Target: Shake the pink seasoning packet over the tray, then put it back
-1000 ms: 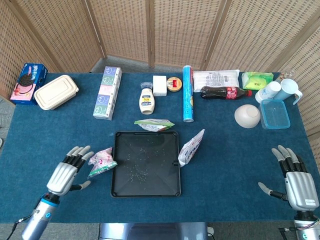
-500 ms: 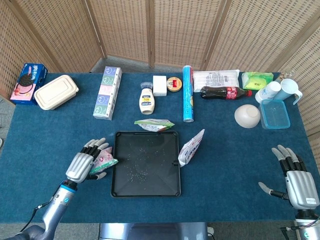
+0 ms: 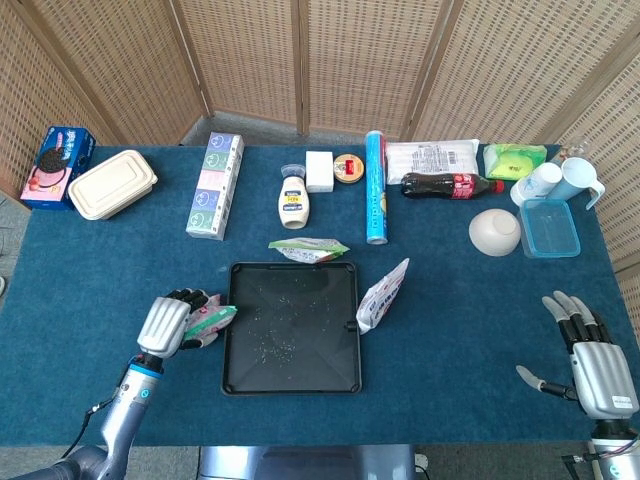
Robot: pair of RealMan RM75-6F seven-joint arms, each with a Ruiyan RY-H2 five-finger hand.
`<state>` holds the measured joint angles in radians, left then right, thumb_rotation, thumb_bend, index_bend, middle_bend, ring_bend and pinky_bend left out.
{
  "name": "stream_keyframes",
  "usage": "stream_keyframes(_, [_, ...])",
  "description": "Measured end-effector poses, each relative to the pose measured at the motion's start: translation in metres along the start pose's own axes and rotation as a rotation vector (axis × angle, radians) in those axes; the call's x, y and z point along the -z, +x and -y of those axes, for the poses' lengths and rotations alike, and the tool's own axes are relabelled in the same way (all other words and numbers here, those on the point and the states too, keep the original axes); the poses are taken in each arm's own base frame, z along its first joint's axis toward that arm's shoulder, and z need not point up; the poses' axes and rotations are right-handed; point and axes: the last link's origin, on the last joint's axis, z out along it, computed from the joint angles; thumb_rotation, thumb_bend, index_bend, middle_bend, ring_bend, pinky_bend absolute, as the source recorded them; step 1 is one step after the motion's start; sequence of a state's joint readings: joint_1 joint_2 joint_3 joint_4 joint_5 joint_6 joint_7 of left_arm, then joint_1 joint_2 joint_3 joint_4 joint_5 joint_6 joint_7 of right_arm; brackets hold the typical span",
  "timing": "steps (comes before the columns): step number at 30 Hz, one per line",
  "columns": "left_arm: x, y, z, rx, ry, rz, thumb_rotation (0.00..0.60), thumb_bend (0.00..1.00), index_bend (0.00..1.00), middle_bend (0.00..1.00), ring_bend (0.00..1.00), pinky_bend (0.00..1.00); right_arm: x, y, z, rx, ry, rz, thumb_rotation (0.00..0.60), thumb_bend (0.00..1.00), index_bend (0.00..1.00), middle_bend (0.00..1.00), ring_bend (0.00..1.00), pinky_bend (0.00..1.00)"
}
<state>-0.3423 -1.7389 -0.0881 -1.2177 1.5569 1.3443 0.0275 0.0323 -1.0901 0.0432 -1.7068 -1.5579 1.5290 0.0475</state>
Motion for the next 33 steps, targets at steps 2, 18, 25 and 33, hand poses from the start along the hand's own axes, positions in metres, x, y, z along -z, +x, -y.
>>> stream_keyframes(2, [0.001, 0.002, 0.002, -0.012, 0.004, -0.020, 0.600, 0.26, 0.75, 0.68, 0.60, 0.61, 0.000, 0.000, 0.000, 0.000, -0.001, 0.000, 0.460, 0.00, 0.00, 0.00, 0.05, 0.09])
stream_keyframes(18, [-0.004, 0.041, 0.005, -0.088, -0.177, 0.079, 0.600, 0.30, 0.75, 0.68, 0.61, 0.60, 0.000, 0.000, 0.000, 0.003, -0.011, 0.004, 0.464, 0.00, 0.00, 0.00, 0.05, 0.09])
stream_keyframes(25, [-0.012, 0.080, -0.005, -0.143, -0.277, 0.293, 0.600, 0.34, 0.76, 0.68, 0.61, 0.60, 0.000, -0.002, 0.001, 0.009, -0.015, 0.009, 0.460, 0.00, 0.00, 0.00, 0.05, 0.09])
stream_keyframes(33, [-0.017, 0.100, -0.024, -0.325, -0.360, 0.440, 0.600, 0.41, 0.79, 0.68, 0.61, 0.59, -0.001, -0.006, 0.002, 0.022, -0.020, 0.020, 0.462, 0.00, 0.00, 0.00, 0.05, 0.09])
